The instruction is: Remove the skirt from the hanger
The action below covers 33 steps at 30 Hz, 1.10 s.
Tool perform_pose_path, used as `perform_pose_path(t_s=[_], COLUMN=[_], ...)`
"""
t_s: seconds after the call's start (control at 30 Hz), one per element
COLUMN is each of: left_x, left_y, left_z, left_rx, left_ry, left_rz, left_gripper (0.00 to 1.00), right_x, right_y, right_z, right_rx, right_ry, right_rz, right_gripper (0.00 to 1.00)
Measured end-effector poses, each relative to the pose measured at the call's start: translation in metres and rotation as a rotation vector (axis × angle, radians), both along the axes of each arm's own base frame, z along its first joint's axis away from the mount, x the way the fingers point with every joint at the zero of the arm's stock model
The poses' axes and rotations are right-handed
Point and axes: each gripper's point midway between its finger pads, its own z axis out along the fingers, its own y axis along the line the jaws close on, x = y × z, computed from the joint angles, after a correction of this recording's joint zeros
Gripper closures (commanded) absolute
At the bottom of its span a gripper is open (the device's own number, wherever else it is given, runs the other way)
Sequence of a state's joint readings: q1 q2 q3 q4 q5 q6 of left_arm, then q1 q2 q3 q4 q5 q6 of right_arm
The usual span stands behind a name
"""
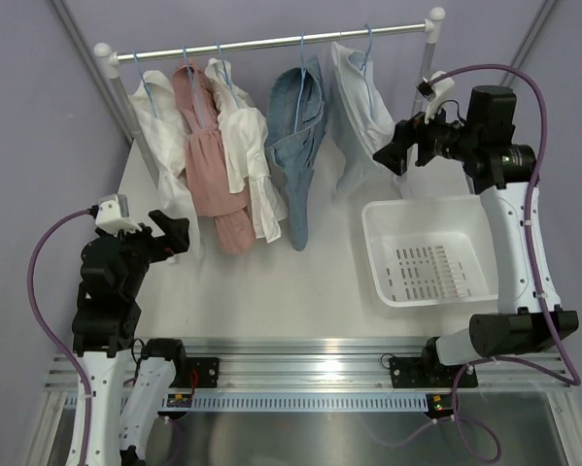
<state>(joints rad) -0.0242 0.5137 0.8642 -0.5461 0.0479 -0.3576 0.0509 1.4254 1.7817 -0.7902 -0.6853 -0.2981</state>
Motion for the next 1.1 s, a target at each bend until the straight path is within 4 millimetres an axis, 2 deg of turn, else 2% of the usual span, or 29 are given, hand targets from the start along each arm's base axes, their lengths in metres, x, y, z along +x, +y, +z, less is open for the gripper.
perform_pose_path(t_s=[0.07,0.2,0.33,0.4,0.53,0.83,0.9,1.03,1.1], left_x=[-0.001,-0.002,-0.004,-0.005,-0.008,-0.007,-0.005,-0.002,-0.003], left_y=[-0.002,-0.006,-0.007,-0.007,-0.007,-0.009,-0.01,-0.013,-0.014], left_z=[0.0,0.002,0.006,0.008,0.009,0.011,0.009,0.006,0.007], left_rx=[-0.006,-0.015,-0.019,-0.023,-0.035,-0.065,-0.069,-0.079,-0.085], left_ry=[0.005,0.012,0.019,0.017,0.012,0.01,0.019,0.034,0.032], left_rz=[-0.011,-0.028,-0.032,-0.032,-0.029,-0.026,-0.031,-0.043,-0.046], left_gripper=[0.01,0.01,0.01,0.01,0.01,0.01,0.01,0.01,0.01], right_x=[0.005,0.032,0.055,0.064,0.084,0.093,0.1,0.123,0.135], right_y=[0.02,0.056,0.075,0.075,0.061,0.055,0.052,0.05,0.049], right_z=[0.006,0.022,0.028,0.032,0.05,0.065,0.068,0.063,0.053], right_rx=[0.053,0.149,0.194,0.205,0.22,0.21,0.188,0.133,0.099], right_ry=[0.038,0.1,0.106,0.097,0.026,-0.064,-0.104,-0.168,-0.178], right_rz=[0.035,-0.004,-0.094,-0.147,-0.26,-0.284,-0.292,-0.307,-0.312], right_gripper=[0.01,0.01,0.08,0.1,0.12,0.17,0.22,0.46,0.49])
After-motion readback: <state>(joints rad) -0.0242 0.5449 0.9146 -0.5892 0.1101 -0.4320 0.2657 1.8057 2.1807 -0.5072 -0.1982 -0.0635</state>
